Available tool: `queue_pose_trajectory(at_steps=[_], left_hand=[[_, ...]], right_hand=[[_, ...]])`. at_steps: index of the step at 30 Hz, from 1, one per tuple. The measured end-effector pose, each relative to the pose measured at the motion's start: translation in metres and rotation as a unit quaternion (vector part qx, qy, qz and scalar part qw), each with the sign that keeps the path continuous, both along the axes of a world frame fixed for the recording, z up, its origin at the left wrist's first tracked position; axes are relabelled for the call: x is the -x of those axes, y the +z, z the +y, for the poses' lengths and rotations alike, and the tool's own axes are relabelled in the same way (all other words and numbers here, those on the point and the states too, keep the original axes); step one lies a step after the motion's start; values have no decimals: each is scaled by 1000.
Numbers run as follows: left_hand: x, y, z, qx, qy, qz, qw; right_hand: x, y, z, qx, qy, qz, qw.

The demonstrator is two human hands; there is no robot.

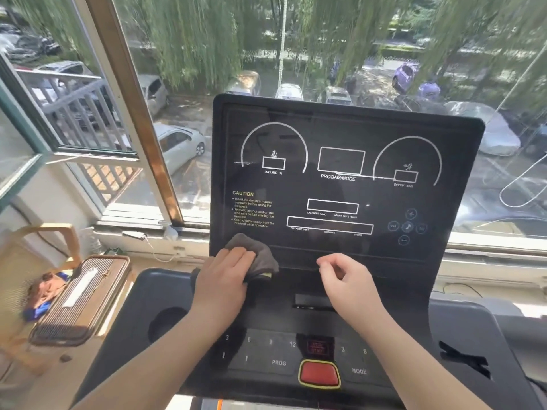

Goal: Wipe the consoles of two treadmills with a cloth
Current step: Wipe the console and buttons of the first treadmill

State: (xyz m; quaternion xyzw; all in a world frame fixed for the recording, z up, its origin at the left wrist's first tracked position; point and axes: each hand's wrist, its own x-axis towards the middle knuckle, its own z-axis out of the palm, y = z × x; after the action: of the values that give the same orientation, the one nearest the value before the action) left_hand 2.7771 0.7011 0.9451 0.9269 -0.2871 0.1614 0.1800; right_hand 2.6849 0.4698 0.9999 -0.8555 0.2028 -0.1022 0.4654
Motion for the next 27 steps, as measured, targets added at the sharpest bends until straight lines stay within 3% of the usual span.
queue_pose_trajectory(at_steps=[4,9,16,20,27], left_hand=[[8,13,-28,-44,17,3,999],[18,17,-78,-98,-41,-27,994],[47,16,-175,-106,-93,-37,989],[61,13,-228,-92,-114,-34,989],[92,8,-312,-137,-150,-17,979]], right_hand=[[4,-6,-8,50,-42,-61,996],[18,-16,-45,103,-156,-122,975],[41,-14,-123,-53,-245,-53,966],[50,-29,-165,-193,-205,51,958],[61,-37,-187,-283,-128,94,946]])
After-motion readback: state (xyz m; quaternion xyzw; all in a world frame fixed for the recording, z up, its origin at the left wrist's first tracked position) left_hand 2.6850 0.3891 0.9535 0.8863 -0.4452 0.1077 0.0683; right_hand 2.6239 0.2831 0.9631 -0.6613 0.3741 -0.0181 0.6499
